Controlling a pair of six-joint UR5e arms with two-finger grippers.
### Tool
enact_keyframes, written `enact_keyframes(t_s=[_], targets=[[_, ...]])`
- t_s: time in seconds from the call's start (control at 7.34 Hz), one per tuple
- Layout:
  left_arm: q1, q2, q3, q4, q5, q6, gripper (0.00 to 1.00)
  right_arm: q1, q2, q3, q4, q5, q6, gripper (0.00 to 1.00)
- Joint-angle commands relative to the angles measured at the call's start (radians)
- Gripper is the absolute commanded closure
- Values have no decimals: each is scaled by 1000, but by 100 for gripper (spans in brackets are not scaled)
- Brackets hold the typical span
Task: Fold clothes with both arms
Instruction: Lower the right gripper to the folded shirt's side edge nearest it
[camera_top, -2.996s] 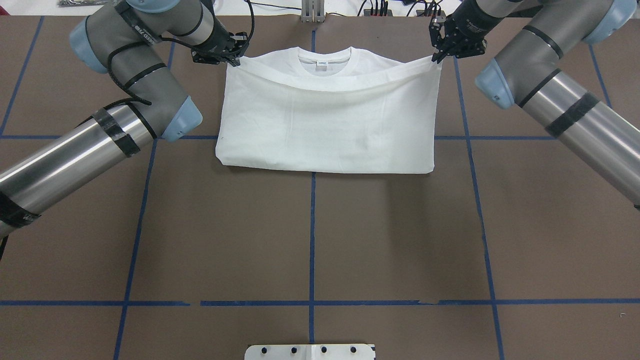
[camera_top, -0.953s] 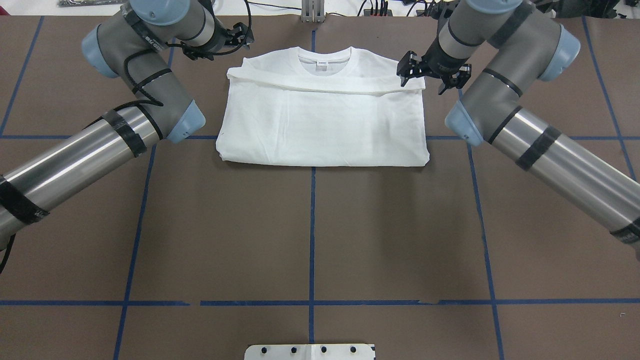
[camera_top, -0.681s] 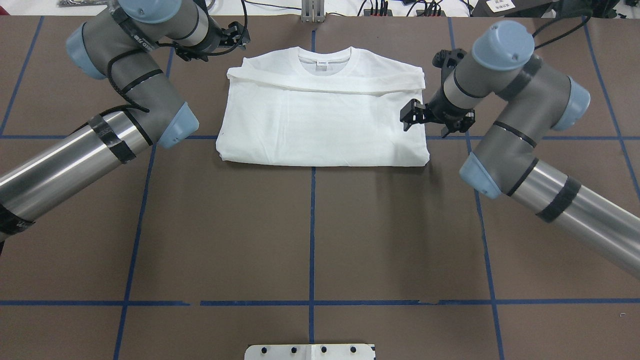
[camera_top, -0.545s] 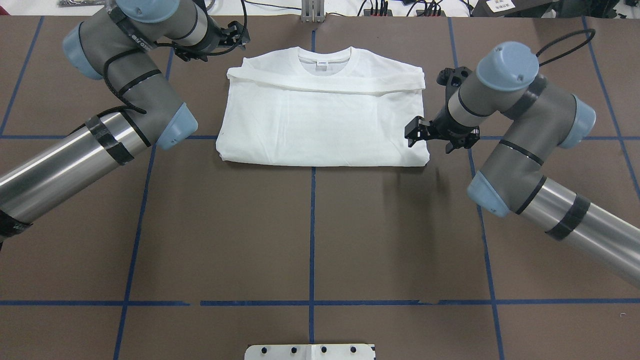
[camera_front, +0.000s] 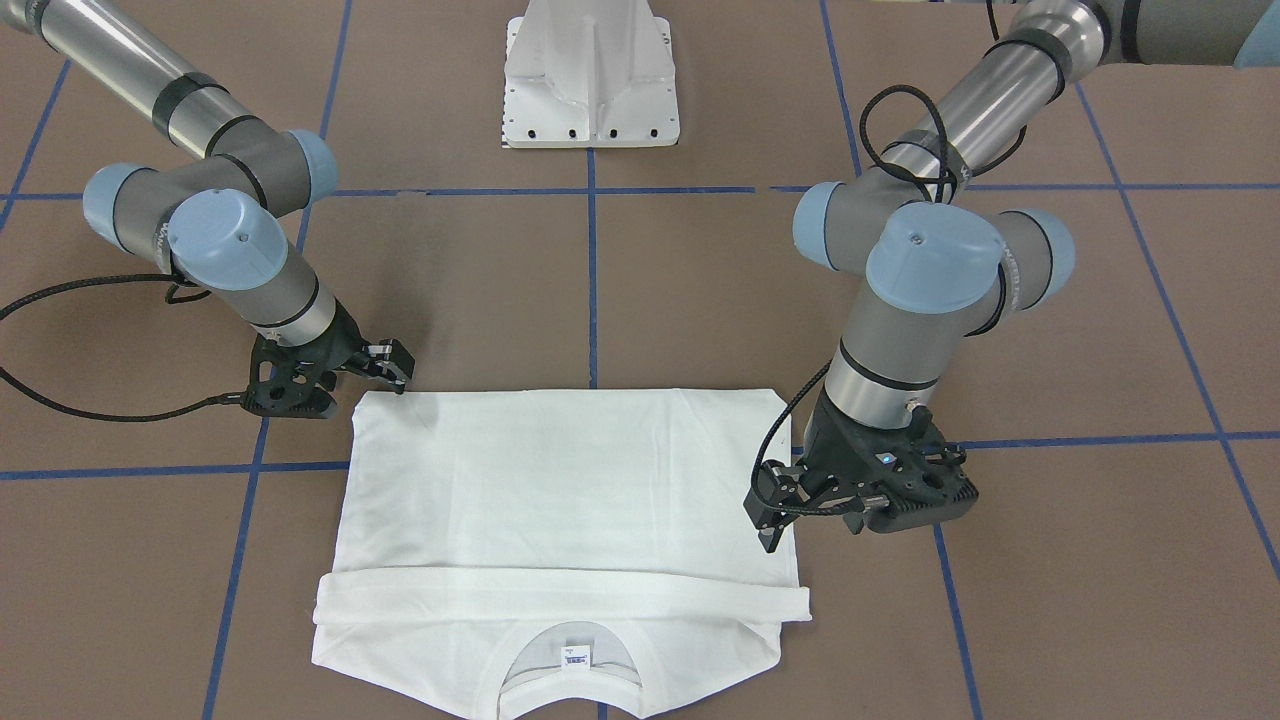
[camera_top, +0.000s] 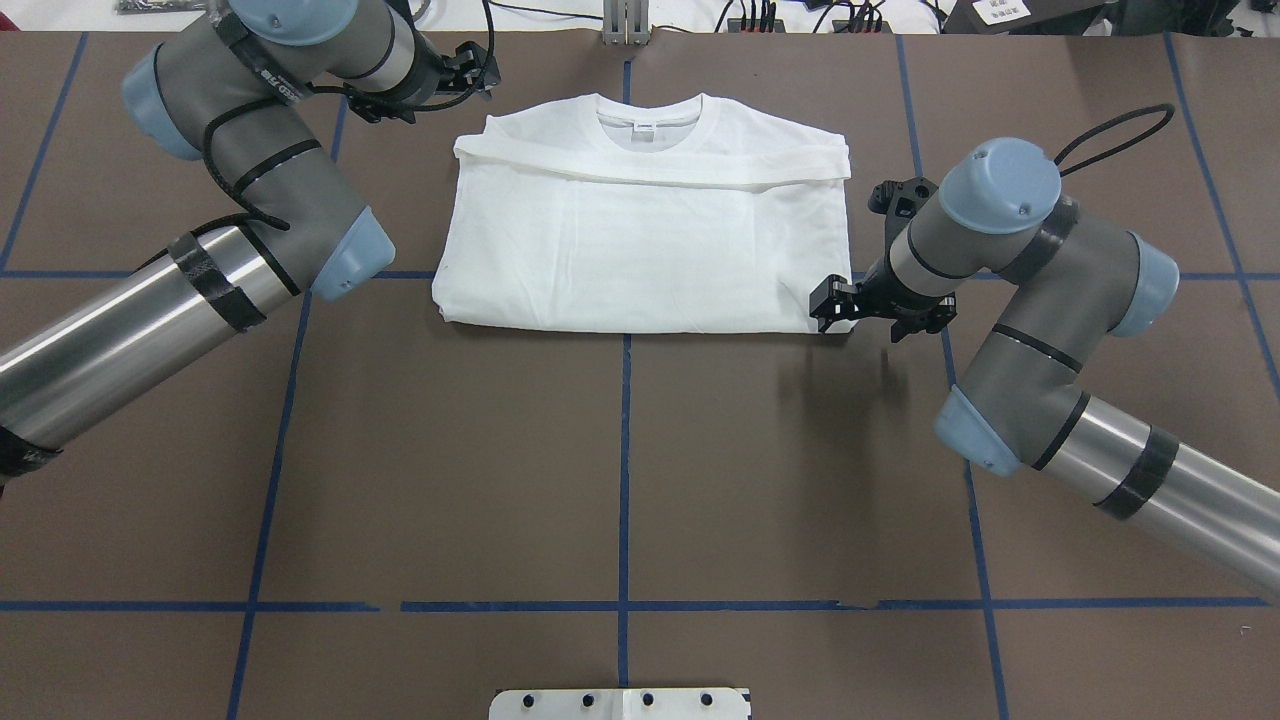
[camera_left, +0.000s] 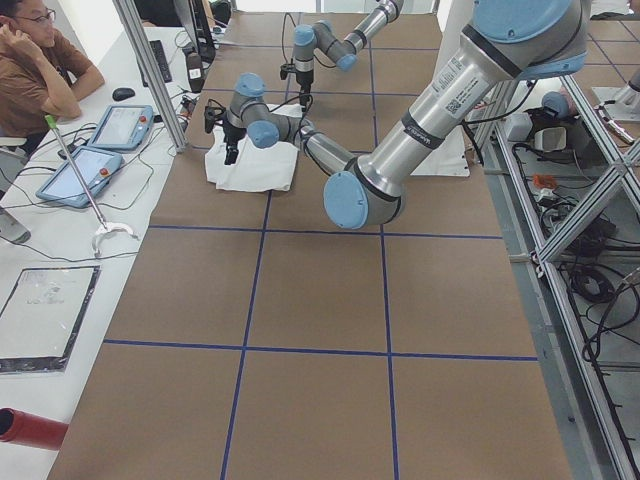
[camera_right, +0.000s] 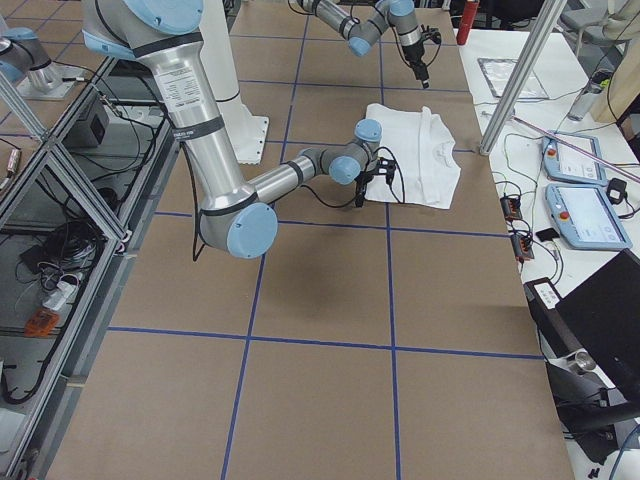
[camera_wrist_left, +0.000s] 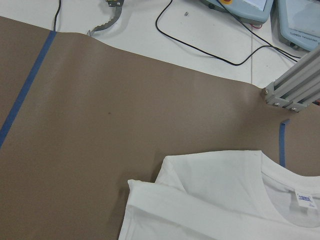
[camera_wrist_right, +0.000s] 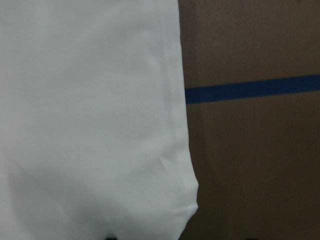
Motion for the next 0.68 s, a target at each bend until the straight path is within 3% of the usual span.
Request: enact_keyframes(t_s=[0.0,0.54], targets=[[0,2,0,0,1,0,0,29,14,-5,4,1,-6,21],[0,2,0,0,4,1,0,22,41,-46,11,-1,-14,22]])
